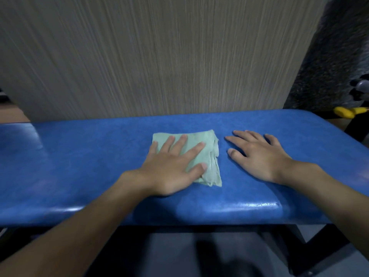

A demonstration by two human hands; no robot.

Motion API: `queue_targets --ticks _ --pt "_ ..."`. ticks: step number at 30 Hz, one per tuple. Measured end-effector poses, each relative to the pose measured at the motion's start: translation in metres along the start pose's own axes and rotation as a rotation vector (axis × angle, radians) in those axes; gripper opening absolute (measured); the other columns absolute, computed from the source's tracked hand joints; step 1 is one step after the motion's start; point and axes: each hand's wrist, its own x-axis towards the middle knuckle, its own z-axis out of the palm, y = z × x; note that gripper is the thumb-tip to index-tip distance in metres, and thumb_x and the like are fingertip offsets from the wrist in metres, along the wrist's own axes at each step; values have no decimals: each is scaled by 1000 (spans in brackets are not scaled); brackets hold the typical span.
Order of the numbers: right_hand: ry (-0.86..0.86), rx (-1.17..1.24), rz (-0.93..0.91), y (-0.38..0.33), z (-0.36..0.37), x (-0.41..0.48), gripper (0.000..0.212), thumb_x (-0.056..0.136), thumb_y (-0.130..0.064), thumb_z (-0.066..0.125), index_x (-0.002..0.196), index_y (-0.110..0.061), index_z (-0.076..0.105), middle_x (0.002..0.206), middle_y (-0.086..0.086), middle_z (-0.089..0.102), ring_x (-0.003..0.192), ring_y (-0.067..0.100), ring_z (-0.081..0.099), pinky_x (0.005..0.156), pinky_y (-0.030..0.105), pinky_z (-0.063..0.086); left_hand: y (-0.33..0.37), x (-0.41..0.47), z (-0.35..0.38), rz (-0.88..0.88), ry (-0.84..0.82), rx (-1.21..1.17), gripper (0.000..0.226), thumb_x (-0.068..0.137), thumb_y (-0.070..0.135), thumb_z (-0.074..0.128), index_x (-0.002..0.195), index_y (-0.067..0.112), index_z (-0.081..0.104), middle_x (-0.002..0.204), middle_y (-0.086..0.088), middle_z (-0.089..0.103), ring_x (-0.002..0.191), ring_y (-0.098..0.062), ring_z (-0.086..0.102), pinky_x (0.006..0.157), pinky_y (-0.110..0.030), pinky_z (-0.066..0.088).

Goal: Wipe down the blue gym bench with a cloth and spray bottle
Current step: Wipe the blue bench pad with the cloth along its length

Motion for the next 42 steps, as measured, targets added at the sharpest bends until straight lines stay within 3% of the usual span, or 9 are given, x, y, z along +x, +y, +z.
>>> queue_targets --ticks 5,9,16,21,26,42 --pt "64 -27 -13 -10 -13 5 52 100 -53 29 149 -36 31 159 -13 23 149 13 12 118 55 2 13 -54 8 37 43 5 76 67 81 -9 140 64 -23 165 8 -19 151 -19 -20 119 -55 -8" --pt "13 20 -31 -19 -7 16 54 101 -53 23 153 -40 20 163 -14 12 151 11 3 119 53 -2 10 -51 6 43 26 -32 74 66 83 -6 137 67 -23 165 10 -19 150 -16 -21 119 -55 -9" --pt "-2 -16 -23 -16 6 22 55 100 -54 14 154 -41 15 164 -16 5 150 10 -2 120 52 -2 -24 41 -9 -26 -1 -19 62 90 76 14 146 62 -8 166 8 -13 152 -19 -13 119 -56 -6" --pt "10 -4 -28 -14 6 21 56 99 -55 13 153 -43 15 163 -18 4 150 8 -4 120 49 -4 -48 114 -27 -94 -25 -57 61 91 76 15 148 62 -4 167 6 -10 153 -22 -10 119 -58 -6" --pt "18 8 -27 -13 7 22 56 98 -57 14 152 -44 16 163 -19 6 149 7 -3 120 49 -4 -52 132 -31 -125 -30 -66 61 90 77 12 147 62 -3 167 6 -8 153 -22 -8 119 -57 -7" --pt "20 -6 -11 -17 4 18 55 100 -55 17 153 -41 21 163 -14 12 150 11 5 120 51 1 -1 -48 6 10 22 18 64 89 76 10 146 60 -16 165 6 -17 151 -20 -18 119 -56 -7"
